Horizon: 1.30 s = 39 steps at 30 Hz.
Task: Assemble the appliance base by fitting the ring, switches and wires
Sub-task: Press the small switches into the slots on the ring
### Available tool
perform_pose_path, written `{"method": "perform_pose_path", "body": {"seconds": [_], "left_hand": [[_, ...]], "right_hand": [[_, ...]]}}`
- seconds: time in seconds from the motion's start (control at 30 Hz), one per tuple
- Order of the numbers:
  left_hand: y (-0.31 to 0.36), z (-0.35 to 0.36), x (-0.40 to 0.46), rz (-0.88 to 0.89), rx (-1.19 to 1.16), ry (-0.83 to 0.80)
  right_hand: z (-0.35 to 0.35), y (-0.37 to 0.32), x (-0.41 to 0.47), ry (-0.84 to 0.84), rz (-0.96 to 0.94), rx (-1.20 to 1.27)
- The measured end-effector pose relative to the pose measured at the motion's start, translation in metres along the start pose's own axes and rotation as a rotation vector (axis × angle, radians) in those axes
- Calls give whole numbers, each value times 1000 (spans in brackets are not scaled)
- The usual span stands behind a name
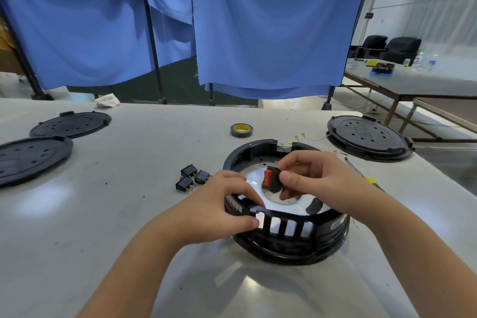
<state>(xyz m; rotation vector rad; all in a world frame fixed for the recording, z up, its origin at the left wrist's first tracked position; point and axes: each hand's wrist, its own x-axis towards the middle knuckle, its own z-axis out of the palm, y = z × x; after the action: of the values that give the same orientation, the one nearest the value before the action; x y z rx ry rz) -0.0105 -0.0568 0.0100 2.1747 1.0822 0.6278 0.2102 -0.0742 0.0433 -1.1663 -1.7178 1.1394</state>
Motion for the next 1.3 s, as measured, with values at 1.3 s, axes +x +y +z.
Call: {"method": "perform_pose_path", "body": {"seconds": [1.3], "left_hand": [[32,9,-6,397,93,317]], "right_hand": [[-6,11,-2,-219,34,-88]]}}
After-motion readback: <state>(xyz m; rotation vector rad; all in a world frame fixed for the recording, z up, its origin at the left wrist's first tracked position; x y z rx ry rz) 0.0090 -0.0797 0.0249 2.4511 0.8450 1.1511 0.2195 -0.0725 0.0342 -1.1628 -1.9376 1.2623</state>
